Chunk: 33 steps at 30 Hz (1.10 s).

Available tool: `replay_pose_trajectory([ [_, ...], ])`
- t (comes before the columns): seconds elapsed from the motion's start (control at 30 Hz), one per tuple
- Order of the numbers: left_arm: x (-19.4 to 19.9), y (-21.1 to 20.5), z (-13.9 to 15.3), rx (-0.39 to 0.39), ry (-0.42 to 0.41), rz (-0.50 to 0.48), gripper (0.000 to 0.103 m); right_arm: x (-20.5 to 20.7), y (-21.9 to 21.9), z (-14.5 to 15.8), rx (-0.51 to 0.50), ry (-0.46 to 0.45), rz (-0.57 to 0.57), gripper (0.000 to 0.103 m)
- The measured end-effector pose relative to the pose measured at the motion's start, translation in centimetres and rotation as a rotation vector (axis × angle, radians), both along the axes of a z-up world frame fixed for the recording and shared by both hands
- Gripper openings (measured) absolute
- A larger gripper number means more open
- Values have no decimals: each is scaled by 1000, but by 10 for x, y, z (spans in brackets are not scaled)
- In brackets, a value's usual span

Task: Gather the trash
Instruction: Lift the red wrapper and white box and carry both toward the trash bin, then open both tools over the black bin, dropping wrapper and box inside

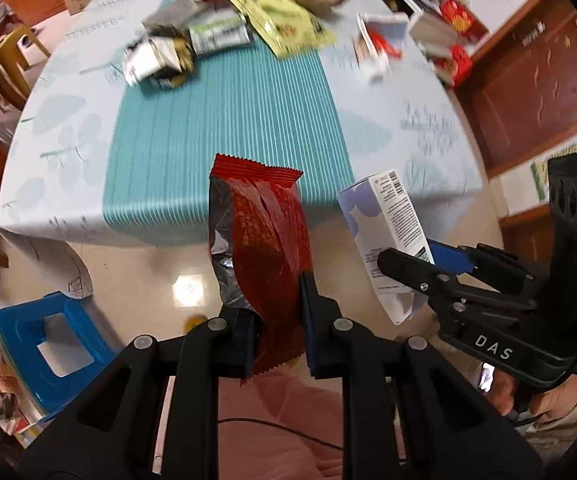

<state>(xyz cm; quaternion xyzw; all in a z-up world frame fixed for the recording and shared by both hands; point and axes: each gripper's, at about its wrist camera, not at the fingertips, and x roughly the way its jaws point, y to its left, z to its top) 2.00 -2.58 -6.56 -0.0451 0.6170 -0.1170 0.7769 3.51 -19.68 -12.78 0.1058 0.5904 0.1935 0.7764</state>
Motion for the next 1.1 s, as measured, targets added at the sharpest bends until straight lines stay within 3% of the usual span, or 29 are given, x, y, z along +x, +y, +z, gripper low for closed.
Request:
replay_pose_trajectory([
  [0.27,-21,-23,-56,29,41,-94,16,-30,-10,-78,1,160,-105,38],
  [0.5,-26,-43,-159,93,24,-178,16,-35,-14,-187,-27,239,-224,38],
  [0.67,-18,-52,-230,147,-24,-183,16,-35,-23,-266,-39,268,-303,38],
  [0.83,-5,-57,-280,160,-62,-157,17,-33,-34,-321,-25,266,-360,39],
  [0.87,-4,-58,-287,161,-63,-152,21,-31,-38,-327,-22,265,-370,40],
  [0.93,-3,-57,-302,167,-55,-138,33,-26,-43,-340,-11,264,-387,55],
  [1.0,-3,-53,-312,163,-66,-108,56,-28,-50,-345,-5,239,-403,74],
  [1.1,-4,-48,-317,166,-89,-59,74,-25,-46,-343,-9,221,-415,78],
])
